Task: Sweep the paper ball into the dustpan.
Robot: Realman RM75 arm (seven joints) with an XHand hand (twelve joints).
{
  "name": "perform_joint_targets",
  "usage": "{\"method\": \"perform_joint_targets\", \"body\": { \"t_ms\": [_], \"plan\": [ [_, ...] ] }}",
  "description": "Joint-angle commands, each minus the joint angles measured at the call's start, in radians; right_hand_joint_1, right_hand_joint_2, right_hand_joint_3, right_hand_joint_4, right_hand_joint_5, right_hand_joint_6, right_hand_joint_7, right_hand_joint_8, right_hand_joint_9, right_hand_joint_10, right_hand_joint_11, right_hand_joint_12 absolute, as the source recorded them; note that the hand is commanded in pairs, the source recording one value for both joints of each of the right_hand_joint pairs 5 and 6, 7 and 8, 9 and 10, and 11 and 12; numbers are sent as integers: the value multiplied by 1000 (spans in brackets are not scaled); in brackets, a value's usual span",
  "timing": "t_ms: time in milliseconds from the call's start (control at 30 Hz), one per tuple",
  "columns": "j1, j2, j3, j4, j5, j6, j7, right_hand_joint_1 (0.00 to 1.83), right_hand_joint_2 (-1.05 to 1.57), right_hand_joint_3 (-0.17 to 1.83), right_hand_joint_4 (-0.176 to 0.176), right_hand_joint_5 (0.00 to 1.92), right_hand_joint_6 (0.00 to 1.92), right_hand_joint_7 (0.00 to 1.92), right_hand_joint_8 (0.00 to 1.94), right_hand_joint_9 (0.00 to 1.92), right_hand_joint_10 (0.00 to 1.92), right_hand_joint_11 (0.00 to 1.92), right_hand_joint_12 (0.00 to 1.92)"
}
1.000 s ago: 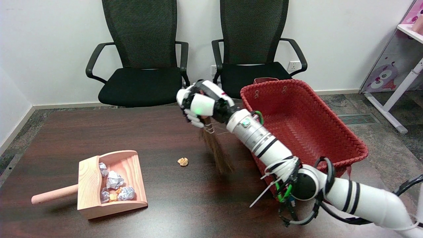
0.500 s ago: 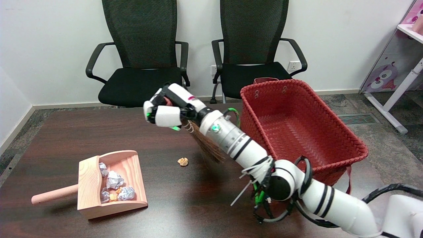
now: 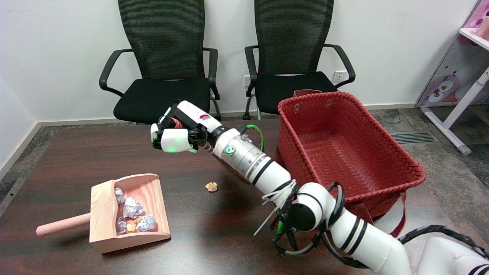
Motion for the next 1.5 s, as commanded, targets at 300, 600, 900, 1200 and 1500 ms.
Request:
{"method": "perform_joint_targets", "body": {
  "t_ms": [300, 600, 900, 1200, 1500],
  "plan": [
    [46, -155, -44, 216, 87, -83, -5, 687, 1493, 1713, 45, 1920, 1920, 1920, 1920, 1920, 1920, 1920, 1920],
    [109, -165, -164, 331, 267, -163, 2, 661, 1475, 1765, 49, 1920, 1920, 1920, 1920, 1920, 1920, 1920, 1920],
    [121, -173, -255, 398, 485, -261, 40, 658, 1292, 1833, 39, 1920, 1920, 1920, 1920, 1920, 1920, 1920, 1920],
    [154, -196, -309, 421, 515, -310, 361, 656, 875, 1833, 19, 1920, 1920, 1920, 1920, 1920, 1920, 1920, 1920],
    [213, -221, -396, 466, 508, -433, 783, 694, 672, 1702, 8, 1920, 1920, 1920, 1920, 1920, 1920, 1920, 1920]
  ]
}}
